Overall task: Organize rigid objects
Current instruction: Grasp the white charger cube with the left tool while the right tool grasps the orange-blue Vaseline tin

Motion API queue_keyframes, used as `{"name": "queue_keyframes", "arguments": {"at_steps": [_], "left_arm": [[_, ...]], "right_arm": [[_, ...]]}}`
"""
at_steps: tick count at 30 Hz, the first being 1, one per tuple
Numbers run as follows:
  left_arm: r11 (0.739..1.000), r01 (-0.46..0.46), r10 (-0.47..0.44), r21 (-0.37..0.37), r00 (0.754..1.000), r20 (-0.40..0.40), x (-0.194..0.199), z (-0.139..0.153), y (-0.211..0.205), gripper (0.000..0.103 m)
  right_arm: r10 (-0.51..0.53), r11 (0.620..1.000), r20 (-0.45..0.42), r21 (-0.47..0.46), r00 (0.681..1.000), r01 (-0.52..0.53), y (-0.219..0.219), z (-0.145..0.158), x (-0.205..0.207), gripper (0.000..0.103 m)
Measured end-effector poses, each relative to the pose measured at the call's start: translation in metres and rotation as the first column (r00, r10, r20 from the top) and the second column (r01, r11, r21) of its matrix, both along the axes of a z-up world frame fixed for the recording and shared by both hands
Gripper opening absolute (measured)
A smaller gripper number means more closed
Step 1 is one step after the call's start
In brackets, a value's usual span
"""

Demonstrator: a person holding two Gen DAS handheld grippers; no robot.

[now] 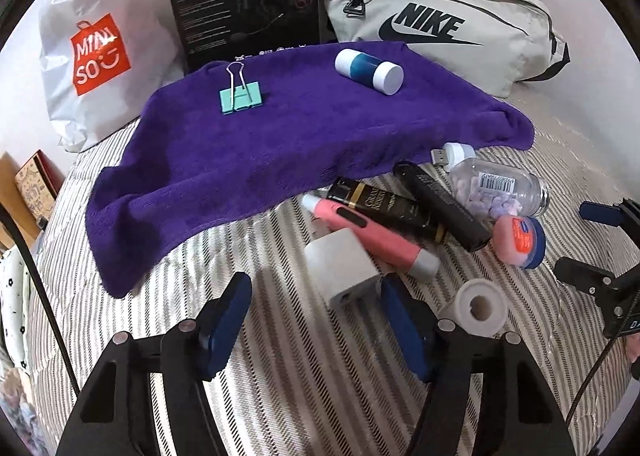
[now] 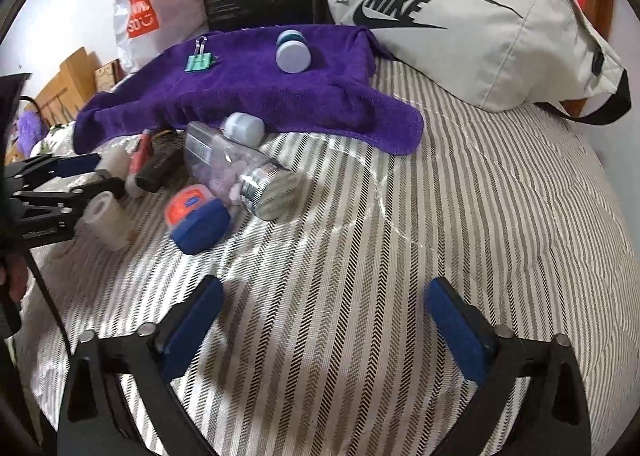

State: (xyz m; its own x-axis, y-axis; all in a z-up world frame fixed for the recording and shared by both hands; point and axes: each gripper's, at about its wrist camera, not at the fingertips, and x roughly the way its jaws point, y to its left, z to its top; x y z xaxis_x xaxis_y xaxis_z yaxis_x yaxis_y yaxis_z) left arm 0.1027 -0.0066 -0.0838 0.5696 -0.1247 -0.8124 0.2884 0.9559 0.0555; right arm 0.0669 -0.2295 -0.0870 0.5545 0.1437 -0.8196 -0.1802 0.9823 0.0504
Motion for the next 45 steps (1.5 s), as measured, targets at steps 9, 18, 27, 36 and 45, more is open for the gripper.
{"name": "queue_keyframes", "arguments": {"at_steps": [9, 18, 27, 36, 45], "left_arm": [[0.999, -0.008, 0.007, -0.045, 1.0, -0.023, 0.011, 0.0, 0.0, 0.041], [0.998, -0.027, 0.026, -0.056, 0.999, -0.035, 0.006, 0.002, 0.017, 0.036], [0.996, -0.036, 0.033, -0.084, 0.999, -0.033, 0.012, 0.002, 0.017, 0.026], [0.997, -0.053, 0.05, -0.058, 0.998, -0.047, 0.003, 0.004, 0.033, 0.026], [0.995, -0.07, 0.067, -0.071, 0.996, -0.052, 0.001, 0.005, 0.041, 0.026]], "right_arm": [[0.128, 0.992, 0.09, -0.005, 0.988, -0.128, 0.015, 0.028, 0.027, 0.094], [0.2, 0.98, 0.048, 0.006, 0.979, -0.201, 0.028, 0.019, 0.047, 0.084], [0.258, 0.963, 0.004, 0.083, 0.966, -0.258, 0.037, 0.013, 0.003, 0.08], [0.271, 0.959, 0.031, 0.072, 0.962, -0.273, 0.061, 0.0, 0.014, 0.063], [0.293, 0.952, 0.029, 0.081, 0.956, -0.295, 0.065, 0.003, 0.023, 0.043]]}}
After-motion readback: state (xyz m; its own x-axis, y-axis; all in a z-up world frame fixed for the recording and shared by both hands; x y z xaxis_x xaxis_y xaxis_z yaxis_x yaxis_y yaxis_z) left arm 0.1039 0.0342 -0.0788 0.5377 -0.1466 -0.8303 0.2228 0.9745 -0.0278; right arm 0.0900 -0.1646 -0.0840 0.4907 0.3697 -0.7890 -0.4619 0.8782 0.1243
